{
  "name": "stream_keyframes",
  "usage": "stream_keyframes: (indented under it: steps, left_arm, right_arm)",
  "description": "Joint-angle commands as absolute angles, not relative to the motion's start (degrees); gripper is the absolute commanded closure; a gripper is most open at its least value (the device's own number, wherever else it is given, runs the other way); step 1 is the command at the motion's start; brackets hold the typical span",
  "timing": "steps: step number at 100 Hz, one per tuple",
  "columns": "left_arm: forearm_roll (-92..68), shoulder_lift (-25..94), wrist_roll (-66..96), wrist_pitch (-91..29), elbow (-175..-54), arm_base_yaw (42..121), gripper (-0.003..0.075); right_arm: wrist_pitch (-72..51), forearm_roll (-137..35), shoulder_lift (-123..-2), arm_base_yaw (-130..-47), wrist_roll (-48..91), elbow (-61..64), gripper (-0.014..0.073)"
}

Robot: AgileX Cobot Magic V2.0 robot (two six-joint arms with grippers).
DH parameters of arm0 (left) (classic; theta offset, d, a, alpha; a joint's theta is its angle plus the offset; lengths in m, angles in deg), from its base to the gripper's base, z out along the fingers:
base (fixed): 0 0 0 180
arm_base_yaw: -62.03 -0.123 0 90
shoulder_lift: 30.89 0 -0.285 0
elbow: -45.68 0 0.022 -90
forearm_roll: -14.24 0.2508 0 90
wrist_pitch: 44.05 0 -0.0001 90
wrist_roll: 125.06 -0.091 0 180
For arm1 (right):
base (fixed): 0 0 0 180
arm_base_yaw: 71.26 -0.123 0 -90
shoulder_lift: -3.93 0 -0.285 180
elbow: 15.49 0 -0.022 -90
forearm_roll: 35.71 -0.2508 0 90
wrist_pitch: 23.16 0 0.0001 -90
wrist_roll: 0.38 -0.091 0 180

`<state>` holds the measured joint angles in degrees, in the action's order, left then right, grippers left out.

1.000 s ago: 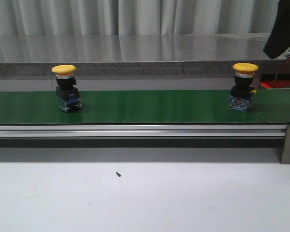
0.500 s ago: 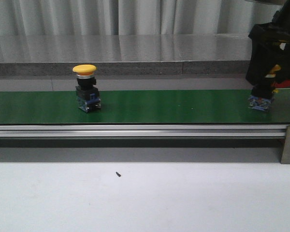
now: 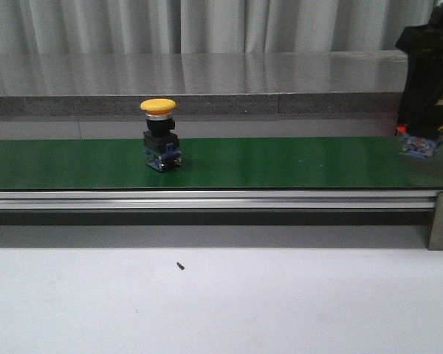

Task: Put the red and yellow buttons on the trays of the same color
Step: 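Lift the yellow button with the right gripper and place it in the yellow tray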

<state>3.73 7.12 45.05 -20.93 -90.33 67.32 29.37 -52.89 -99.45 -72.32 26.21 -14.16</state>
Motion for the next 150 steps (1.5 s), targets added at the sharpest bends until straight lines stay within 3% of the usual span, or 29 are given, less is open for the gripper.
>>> stream_keyframes:
  steps: [1,33,54,77,119,126,143,150]
  left_arm:
    - [2.92,7.23,45.04,-25.43,-91.91,67.80,0.0740]
    - [2.92,7.23,45.04,-25.43,-91.91,67.80,0.0740]
    - [2.92,7.23,45.04,-25.43,-91.91,67.80,0.0740]
    - [2.92,7.23,45.04,-25.43,-91.91,67.80,0.0740]
    - [2.92,7.34,45.04,-25.43,-91.91,67.80,0.0740]
    - [2.92,7.43,45.04,-25.43,-91.91,67.80,0.0740]
    - [2.92,7.55,45.04,-25.43,-91.91,67.80,0.0740]
    - [2.92,7.55,45.04,-25.43,-91.91,67.80,0.0740]
  right_arm:
    - [30.00,-53.05,-94.40,-70.09,25.31,-15.99,0.0324]
    - [33.22,-53.05,-91.22,-56.19,24.99,-15.06,0.0324]
    - [27.87,-53.05,-91.52,-49.20,24.99,-7.65,0.0324]
    - [17.84,-53.39,-93.59,-48.37,24.99,0.13,0.0324]
    - [14.26,-54.02,-100.63,-48.49,24.99,0.17,0.0319]
    - [14.93,-54.02,-100.99,-48.49,24.99,0.17,0.0279]
    - [16.11,-54.02,-99.97,-48.49,24.99,-0.08,0.0083]
    - [16.31,-54.02,-98.64,-48.49,24.99,-0.08,0.0053]
